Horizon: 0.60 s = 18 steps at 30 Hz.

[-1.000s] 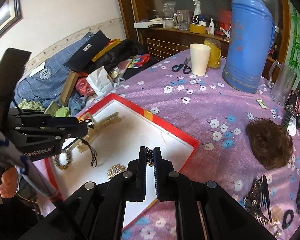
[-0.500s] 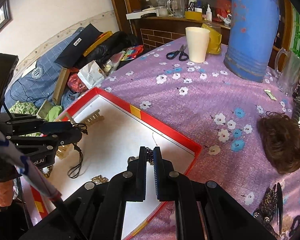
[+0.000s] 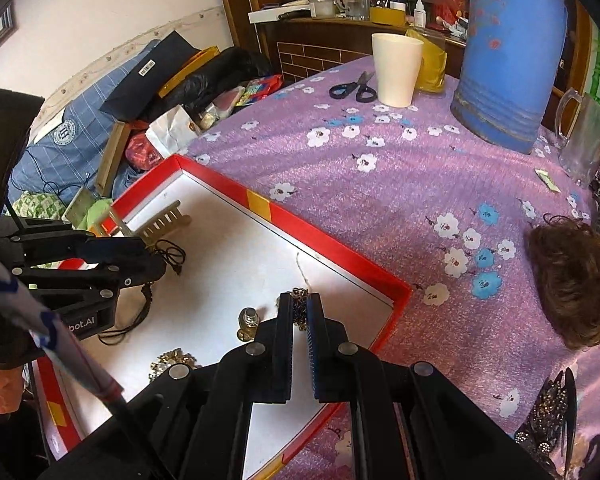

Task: Organize jewelry
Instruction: 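Lower and open the left gripper over the tray while the right gripper releases the coin pendant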

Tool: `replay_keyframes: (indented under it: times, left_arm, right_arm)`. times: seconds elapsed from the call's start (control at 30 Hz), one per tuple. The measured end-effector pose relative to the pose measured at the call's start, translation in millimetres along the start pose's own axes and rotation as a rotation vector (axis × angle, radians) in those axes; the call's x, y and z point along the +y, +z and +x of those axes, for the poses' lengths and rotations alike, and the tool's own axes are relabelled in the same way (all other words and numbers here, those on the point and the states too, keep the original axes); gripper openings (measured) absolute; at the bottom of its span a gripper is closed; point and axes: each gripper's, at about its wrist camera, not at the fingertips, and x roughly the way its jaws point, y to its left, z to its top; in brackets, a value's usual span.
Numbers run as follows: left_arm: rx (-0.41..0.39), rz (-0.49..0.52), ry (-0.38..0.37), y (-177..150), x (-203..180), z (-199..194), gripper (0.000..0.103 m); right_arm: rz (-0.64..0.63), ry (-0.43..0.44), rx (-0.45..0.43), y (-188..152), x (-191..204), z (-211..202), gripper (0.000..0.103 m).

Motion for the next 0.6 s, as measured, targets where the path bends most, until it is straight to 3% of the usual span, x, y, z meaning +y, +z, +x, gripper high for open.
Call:
replay_keyframes:
  times: [0.5,0.6]
  left_arm:
    - [0.008,0.016,0.012,1.7,-0.7,12.1,0.025]
    - [-0.002,0.008,-0.018,1.5,1.0,9.1,0.042]
  right_arm:
    - [0.002,-0.032,0.009,-1.7,-1.2,7.6,0.009]
    - [0.011,-0.045,-0.006,-0.9,-3.4,1.4,0.019]
